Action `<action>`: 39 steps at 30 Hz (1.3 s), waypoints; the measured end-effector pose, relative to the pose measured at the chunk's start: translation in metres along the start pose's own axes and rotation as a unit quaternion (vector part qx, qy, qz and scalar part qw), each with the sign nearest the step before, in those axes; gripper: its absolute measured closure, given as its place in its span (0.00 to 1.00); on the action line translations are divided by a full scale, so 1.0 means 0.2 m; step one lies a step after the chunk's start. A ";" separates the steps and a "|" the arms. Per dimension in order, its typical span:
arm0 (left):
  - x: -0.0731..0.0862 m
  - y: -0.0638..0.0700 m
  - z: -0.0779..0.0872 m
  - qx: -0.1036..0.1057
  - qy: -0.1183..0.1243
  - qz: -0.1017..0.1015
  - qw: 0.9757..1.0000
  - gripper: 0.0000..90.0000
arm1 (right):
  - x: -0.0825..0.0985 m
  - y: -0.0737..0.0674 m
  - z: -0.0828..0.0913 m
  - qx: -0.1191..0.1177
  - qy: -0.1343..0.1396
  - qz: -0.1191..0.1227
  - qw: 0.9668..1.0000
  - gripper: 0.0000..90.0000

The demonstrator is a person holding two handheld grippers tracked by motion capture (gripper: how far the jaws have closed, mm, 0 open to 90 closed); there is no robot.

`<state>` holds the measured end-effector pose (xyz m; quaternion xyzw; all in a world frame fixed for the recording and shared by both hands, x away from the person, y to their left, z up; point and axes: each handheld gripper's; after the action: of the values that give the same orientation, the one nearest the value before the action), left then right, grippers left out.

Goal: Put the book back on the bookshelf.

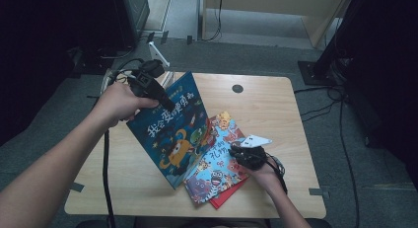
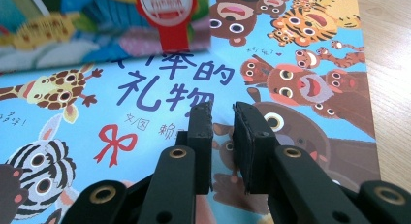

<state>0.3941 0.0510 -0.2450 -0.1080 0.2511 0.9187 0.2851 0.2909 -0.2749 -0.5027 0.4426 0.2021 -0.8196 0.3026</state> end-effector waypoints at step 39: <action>0.88 -0.52 0.67 -0.023 0.115 0.197 0.973 0.93 | -0.02 0.05 -0.03 -0.025 0.002 -0.008 1.000 0.57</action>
<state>0.3041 0.2782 -0.2327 -0.1676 0.2769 0.9439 0.0655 0.3036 -0.2774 -0.5033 0.4352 0.2268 -0.8155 0.3069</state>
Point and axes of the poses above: each handheld gripper's, and its own axes: z roughly backward along the jaws, x roughly out of its underside, y roughly to its right, and after that the axes turned 7 degrees about y, right-handed
